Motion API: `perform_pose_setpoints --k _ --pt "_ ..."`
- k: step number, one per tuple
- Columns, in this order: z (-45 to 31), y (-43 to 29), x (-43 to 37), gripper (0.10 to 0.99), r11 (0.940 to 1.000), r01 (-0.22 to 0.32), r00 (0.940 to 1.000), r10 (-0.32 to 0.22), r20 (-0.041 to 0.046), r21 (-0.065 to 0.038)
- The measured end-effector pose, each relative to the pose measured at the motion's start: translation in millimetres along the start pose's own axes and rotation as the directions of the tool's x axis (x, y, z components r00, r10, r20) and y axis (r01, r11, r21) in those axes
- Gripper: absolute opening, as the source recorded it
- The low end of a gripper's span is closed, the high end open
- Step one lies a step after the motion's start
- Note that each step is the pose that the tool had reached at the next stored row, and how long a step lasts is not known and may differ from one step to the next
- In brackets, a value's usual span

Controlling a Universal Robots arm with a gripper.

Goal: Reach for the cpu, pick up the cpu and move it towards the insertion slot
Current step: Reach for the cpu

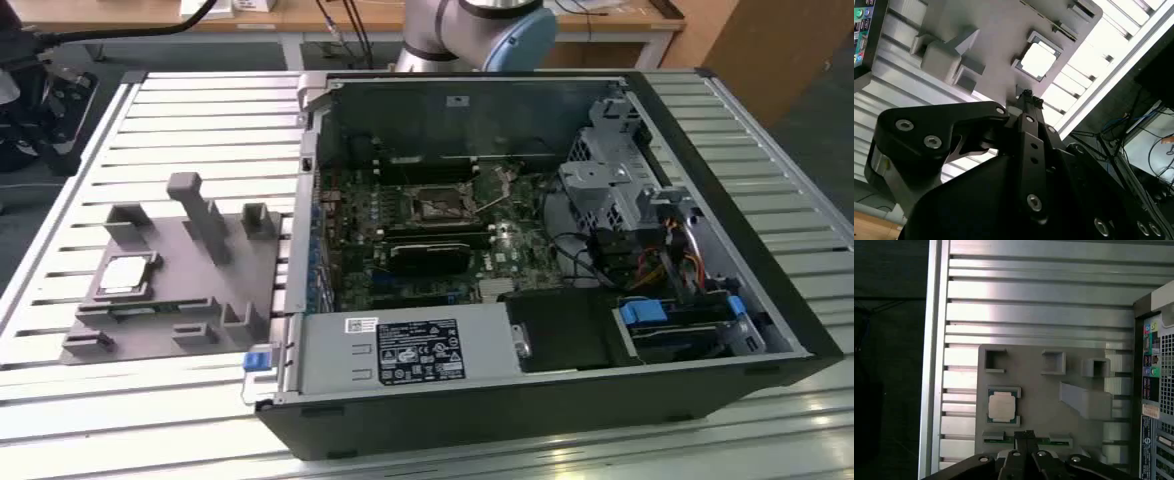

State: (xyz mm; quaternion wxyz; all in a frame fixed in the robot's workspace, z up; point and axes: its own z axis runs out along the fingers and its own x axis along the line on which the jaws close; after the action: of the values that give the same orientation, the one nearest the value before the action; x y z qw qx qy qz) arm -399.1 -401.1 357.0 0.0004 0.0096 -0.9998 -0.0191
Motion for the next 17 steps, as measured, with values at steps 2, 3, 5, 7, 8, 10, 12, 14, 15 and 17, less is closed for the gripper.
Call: perform_pose_setpoints --k 2,3,5,7,8,10,12,14,15,17 --pt "0.0 0.0 0.0 0.106 1.0 0.0 1.0 0.0 0.0001 0.0" --pt "0.0 0.0 0.0 0.106 1.0 0.0 1.0 0.0 0.0 0.0" --pt "0.0 0.0 0.0 0.106 1.0 0.0 1.0 0.0 0.0 0.0" --pt "0.0 0.0 0.0 0.106 1.0 0.0 1.0 0.0 0.0 0.0" --pt "0.0 0.0 0.0 0.106 1.0 0.0 1.0 0.0 0.0 0.0" --pt "0.0 0.0 0.2 0.106 1.0 0.0 1.0 0.0 -0.0001 0.0" --pt "0.2 0.0 1.0 0.106 1.0 0.0 1.0 0.0 -0.0001 0.0" --pt "0.6 0.1 2.2 0.106 1.0 0.0 1.0 0.0 0.0 0.0" --pt "0.6 0.1 3.4 0.106 1.0 0.0 1.0 0.0 -0.0001 0.0" --pt "0.9 0.1 6.4 0.106 1.0 0.0 1.0 0.0 -0.0001 0.0"
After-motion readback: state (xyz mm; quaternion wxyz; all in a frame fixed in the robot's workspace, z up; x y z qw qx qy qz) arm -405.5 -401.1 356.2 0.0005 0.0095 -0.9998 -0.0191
